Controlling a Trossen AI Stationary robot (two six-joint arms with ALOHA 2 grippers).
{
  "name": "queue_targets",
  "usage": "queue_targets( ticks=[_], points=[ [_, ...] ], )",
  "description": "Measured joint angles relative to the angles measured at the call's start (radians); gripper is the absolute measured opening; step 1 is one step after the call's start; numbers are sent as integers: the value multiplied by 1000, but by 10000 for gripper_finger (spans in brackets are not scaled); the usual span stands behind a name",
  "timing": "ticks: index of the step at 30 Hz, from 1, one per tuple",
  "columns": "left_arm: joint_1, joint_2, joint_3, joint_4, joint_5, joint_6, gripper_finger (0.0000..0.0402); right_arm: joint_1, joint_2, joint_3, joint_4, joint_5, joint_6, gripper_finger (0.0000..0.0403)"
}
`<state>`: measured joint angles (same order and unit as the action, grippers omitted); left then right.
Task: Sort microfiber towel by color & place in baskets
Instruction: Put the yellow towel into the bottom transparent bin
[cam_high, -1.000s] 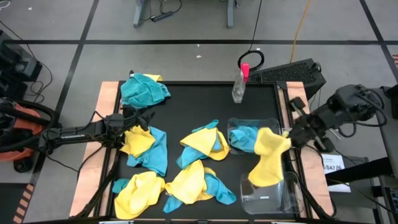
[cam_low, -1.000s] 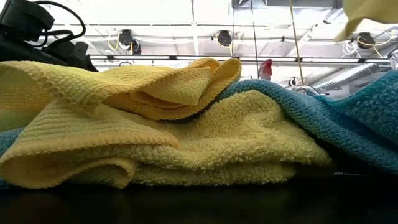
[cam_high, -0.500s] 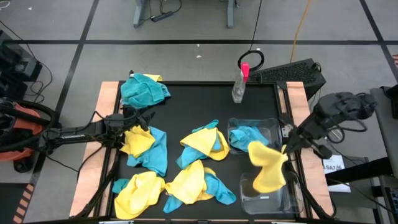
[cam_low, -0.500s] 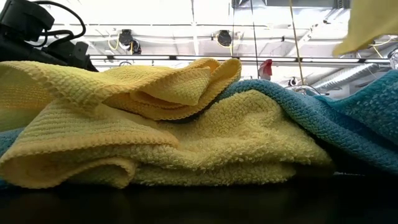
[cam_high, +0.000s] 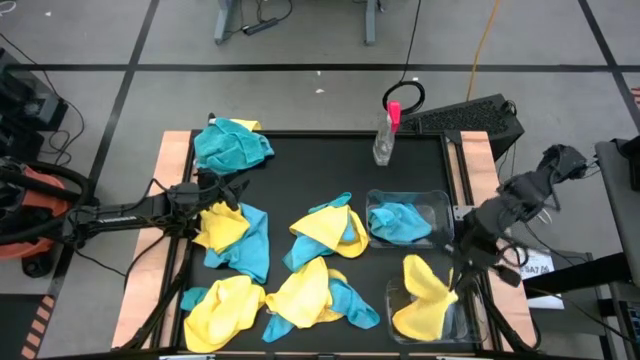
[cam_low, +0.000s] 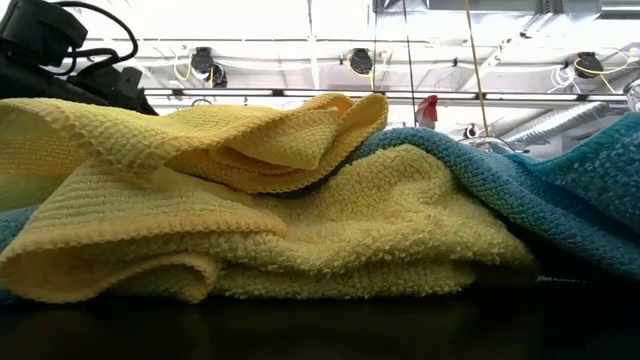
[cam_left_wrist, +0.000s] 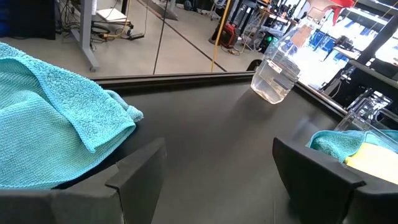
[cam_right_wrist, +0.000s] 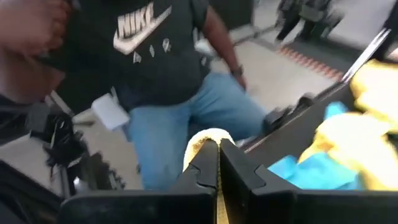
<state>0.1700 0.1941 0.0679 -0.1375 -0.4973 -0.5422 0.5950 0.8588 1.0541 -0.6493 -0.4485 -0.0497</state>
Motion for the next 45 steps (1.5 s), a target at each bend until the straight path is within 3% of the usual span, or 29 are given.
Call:
queue_targets(
  ticks=[14, 22, 26, 30, 34, 38, 45],
  points=[
    [0, 0, 0, 0, 0, 0, 299, 133, 140, -306, 466, 16, 284, 0],
    [0, 0, 0, 0, 0, 0, 299, 185, 312, -351, 524, 118, 432, 2],
    [0, 0, 0, 0, 0, 0, 299, 214, 391, -351, 532, 165, 489, 32],
    [0, 0, 0, 0, 0, 0, 299, 226, 417, -350, 530, 215, 531, 98],
    [0, 0, 0, 0, 0, 0, 299, 225, 396, -325, 467, 245, 553, 179],
    [0, 0, 0, 0, 0, 0, 299, 226, 367, -260, 255, 359, 558, 237],
    [0, 0, 0, 0, 0, 0, 299, 225, 358, -133, -300, 542, 654, 255]
  ],
)
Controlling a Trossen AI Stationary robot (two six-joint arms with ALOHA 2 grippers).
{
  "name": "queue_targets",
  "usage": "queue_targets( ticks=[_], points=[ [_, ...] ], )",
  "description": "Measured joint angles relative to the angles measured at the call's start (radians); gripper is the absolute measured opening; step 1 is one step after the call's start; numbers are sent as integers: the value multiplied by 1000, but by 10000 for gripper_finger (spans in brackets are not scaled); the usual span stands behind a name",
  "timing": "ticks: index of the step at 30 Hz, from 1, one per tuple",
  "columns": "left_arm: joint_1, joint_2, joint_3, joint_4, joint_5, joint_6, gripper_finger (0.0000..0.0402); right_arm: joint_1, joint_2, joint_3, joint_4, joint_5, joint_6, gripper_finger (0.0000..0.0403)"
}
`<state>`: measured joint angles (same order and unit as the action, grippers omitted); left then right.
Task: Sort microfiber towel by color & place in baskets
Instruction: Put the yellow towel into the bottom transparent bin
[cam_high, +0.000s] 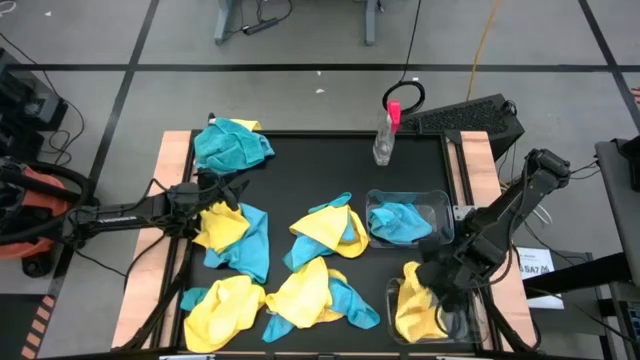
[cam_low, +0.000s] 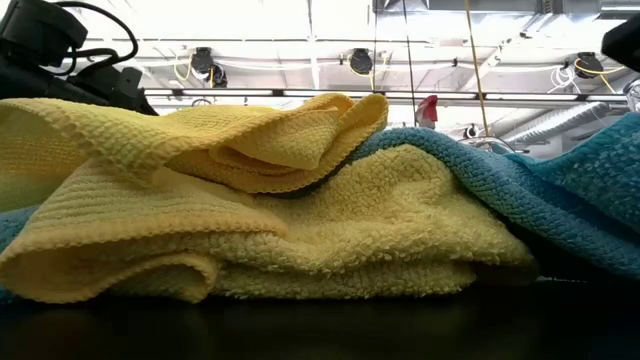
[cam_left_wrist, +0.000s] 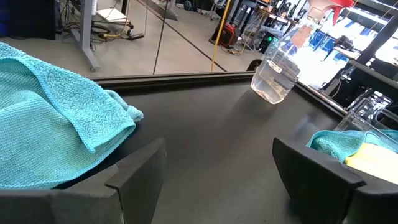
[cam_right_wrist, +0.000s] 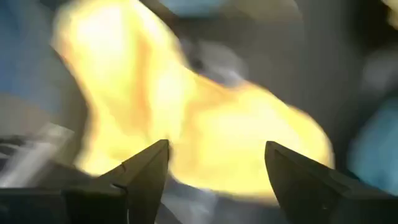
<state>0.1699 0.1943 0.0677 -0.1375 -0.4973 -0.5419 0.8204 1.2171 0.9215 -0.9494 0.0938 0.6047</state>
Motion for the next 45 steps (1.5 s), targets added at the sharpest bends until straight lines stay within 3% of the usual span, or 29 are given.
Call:
queue_targets(
  ticks=[5, 9, 17, 25, 35, 40, 45],
  points=[
    [0, 0, 0, 0, 0, 0, 299, 0, 0, 2, -176, 61, 58, 241],
    [0, 0, 0, 0, 0, 0, 299, 0, -1, -20, -174, 65, 60, 228],
    [0, 0, 0, 0, 0, 0, 299, -3, -1, -26, -30, 59, 19, 192],
    [0, 0, 0, 0, 0, 0, 299, -3, -1, -26, 4, 32, 1, 137],
    [0, 0, 0, 0, 0, 0, 299, -3, 0, -26, 101, 61, -87, 9],
    [0, 0, 0, 0, 0, 0, 299, -3, 0, -26, 141, 60, -87, 6],
    [0, 0, 0, 0, 0, 0, 299, 2, 0, -26, 297, 4, -138, 3]
  ],
)
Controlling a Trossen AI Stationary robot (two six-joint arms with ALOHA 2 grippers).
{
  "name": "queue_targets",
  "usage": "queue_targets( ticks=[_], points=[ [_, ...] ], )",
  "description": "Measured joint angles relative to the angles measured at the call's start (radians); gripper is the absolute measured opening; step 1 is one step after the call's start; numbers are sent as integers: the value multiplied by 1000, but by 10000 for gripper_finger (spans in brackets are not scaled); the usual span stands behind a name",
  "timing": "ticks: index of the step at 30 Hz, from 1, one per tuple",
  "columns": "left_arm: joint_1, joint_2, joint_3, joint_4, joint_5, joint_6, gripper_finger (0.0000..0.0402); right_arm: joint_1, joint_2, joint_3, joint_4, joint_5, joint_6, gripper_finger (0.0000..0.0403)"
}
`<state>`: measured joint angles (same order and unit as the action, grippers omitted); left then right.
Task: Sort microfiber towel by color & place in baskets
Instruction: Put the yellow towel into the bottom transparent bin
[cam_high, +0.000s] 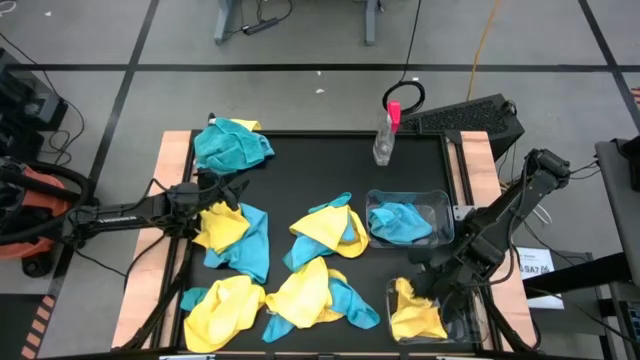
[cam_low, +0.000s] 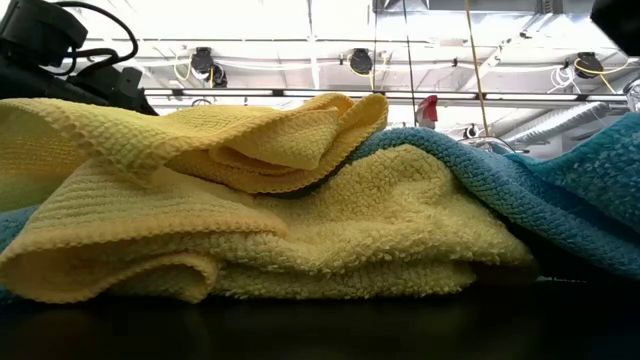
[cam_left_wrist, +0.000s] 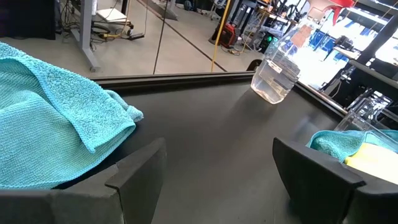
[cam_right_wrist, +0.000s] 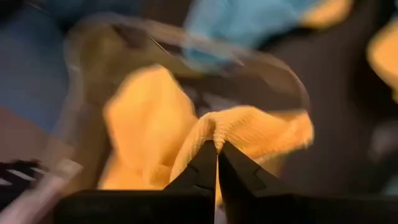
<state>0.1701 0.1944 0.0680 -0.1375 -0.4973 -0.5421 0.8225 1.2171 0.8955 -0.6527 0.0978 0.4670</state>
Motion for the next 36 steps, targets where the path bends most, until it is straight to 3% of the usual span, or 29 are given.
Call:
queue_targets(
  ticks=[8, 20, 26, 36],
  points=[
    [0, 0, 0, 0, 0, 0, 299, 38, 43, 1, 130, -53, -18, 2],
    [0, 0, 0, 0, 0, 0, 299, 46, 334, 1, 177, -78, 38, 2],
    [0, 0, 0, 0, 0, 0, 299, 46, 409, 5, 173, -64, 86, 4],
    [0, 0, 0, 0, 0, 0, 299, 46, 327, 17, 118, -101, 143, 84]
  ],
)
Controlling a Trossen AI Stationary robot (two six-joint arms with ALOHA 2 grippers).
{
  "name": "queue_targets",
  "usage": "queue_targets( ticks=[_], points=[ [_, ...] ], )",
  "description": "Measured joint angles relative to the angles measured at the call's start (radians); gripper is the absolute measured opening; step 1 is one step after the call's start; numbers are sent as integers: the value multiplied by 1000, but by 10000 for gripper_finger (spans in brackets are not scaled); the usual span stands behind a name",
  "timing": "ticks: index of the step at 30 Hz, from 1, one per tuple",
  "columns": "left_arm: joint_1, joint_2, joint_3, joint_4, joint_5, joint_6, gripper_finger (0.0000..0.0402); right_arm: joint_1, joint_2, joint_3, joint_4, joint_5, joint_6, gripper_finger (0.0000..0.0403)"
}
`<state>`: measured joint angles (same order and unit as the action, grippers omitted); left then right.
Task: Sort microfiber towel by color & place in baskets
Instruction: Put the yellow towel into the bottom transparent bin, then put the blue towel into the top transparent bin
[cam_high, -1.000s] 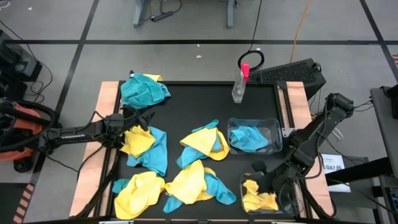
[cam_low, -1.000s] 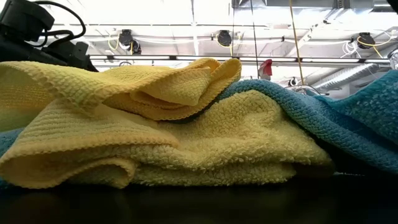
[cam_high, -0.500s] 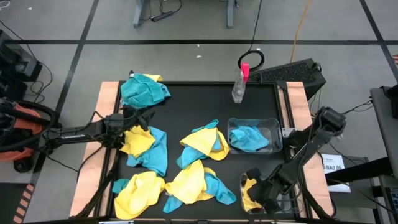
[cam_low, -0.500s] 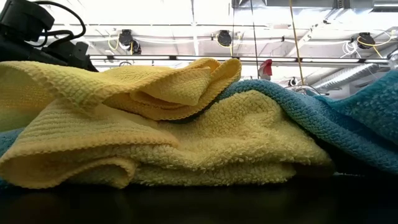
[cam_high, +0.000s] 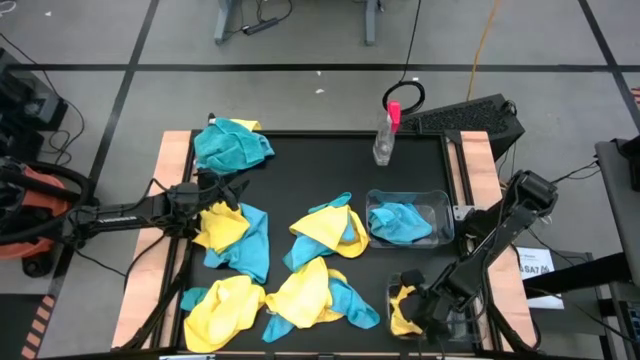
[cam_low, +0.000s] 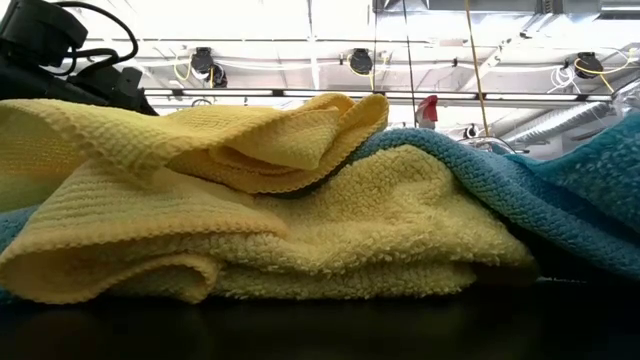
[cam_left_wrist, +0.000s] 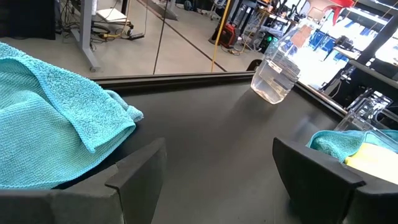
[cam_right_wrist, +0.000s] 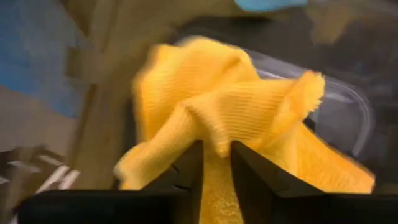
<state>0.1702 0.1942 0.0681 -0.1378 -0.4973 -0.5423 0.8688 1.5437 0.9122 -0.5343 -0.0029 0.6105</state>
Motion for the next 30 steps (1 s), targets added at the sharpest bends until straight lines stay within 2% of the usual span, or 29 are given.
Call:
queue_targets(
  ticks=[5, 11, 16, 20, 23, 25, 30],
  points=[
    [0, 0, 0, 0, 0, 0, 299, 0, -33, 57, -103, 11, 13, 130],
    [0, 0, 0, 0, 0, 0, 299, -1, -52, 198, -287, 29, 3, 169],
    [0, 0, 0, 0, 0, 0, 299, -2, -53, 327, -387, 156, -79, 185],
    [0, 0, 0, 0, 0, 0, 299, -10, -53, 374, -396, 321, -199, 187],
    [0, 0, 0, 0, 0, 0, 299, -37, -53, 374, -389, 395, -282, 187],
    [0, 0, 0, 0, 0, 0, 299, -65, -53, 374, -383, 425, -323, 187],
    [0, 0, 0, 0, 0, 0, 299, -147, -53, 367, -289, 420, -449, 187]
  ],
)
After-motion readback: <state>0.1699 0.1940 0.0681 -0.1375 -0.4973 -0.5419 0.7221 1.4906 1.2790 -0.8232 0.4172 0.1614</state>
